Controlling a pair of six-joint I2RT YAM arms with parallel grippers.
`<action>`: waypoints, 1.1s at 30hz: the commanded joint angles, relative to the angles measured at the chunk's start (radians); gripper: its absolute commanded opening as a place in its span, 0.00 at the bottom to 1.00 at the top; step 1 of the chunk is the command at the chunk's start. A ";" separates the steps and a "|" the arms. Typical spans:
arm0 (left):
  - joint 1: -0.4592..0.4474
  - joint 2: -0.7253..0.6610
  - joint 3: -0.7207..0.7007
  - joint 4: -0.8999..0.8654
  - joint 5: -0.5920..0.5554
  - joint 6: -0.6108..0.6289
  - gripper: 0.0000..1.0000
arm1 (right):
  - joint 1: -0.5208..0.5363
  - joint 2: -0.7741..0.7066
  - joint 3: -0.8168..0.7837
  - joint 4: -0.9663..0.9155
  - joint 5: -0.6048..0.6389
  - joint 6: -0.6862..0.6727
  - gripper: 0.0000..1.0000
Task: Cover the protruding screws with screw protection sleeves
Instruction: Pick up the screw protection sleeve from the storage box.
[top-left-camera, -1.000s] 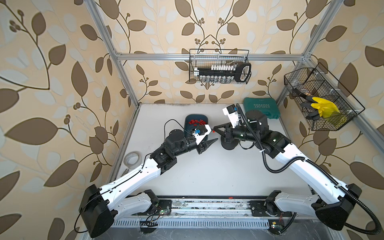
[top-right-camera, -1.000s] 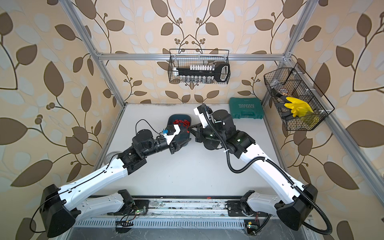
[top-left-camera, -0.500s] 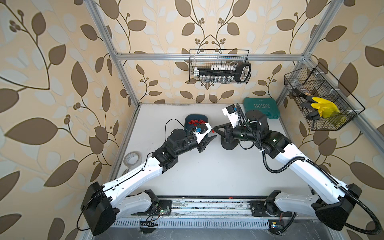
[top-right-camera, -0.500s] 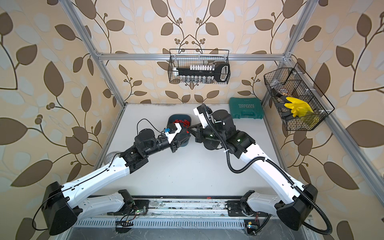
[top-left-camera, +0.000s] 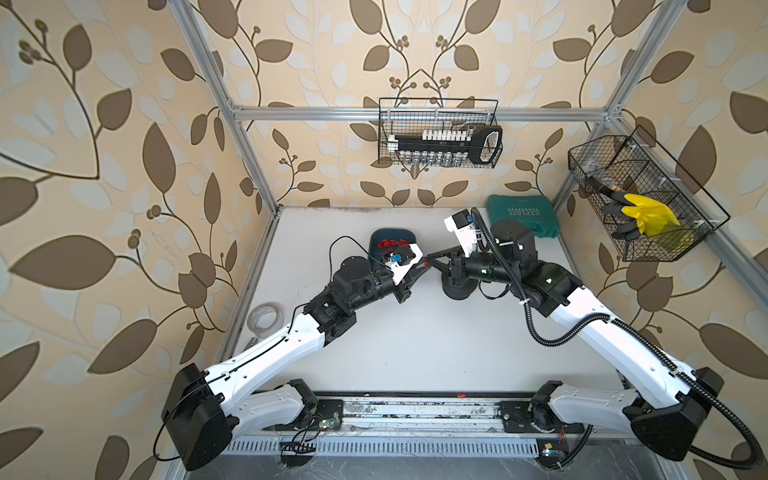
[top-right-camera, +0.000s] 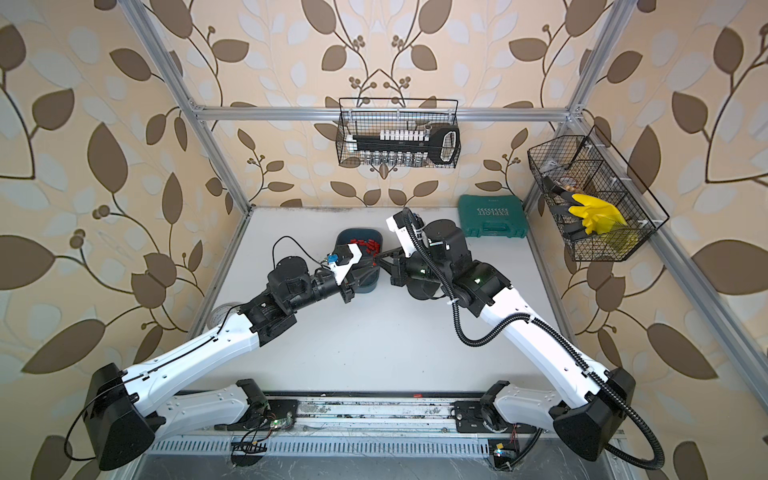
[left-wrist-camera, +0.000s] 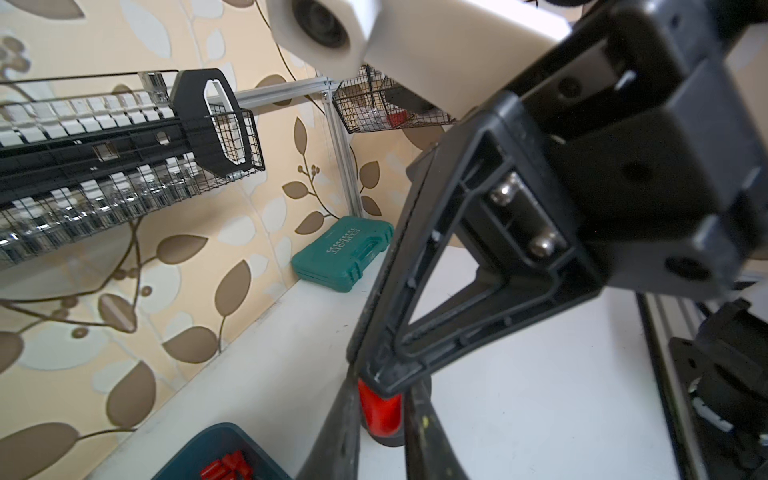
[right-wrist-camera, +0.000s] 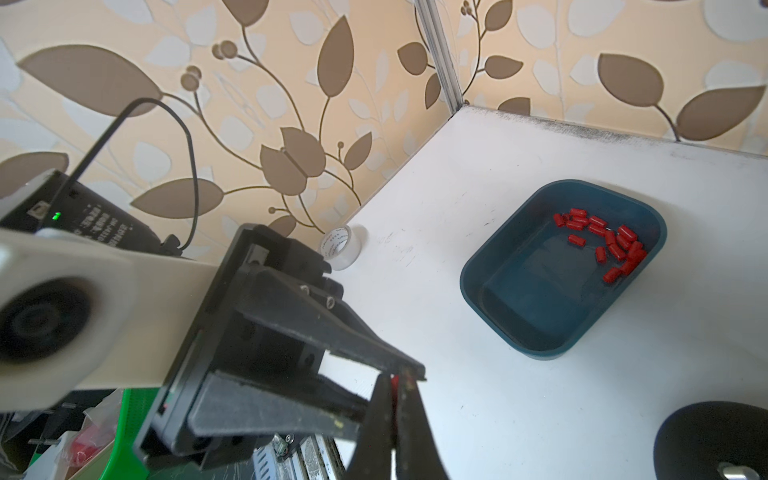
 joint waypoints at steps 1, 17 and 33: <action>-0.013 0.004 0.051 0.032 0.028 0.011 0.19 | 0.006 0.002 0.011 0.007 -0.017 -0.012 0.00; -0.013 0.024 0.060 0.039 0.052 0.020 0.32 | 0.007 0.002 0.015 0.009 -0.029 0.009 0.00; -0.013 0.027 0.063 0.037 0.058 0.030 0.02 | 0.006 -0.003 0.007 0.011 -0.023 0.012 0.00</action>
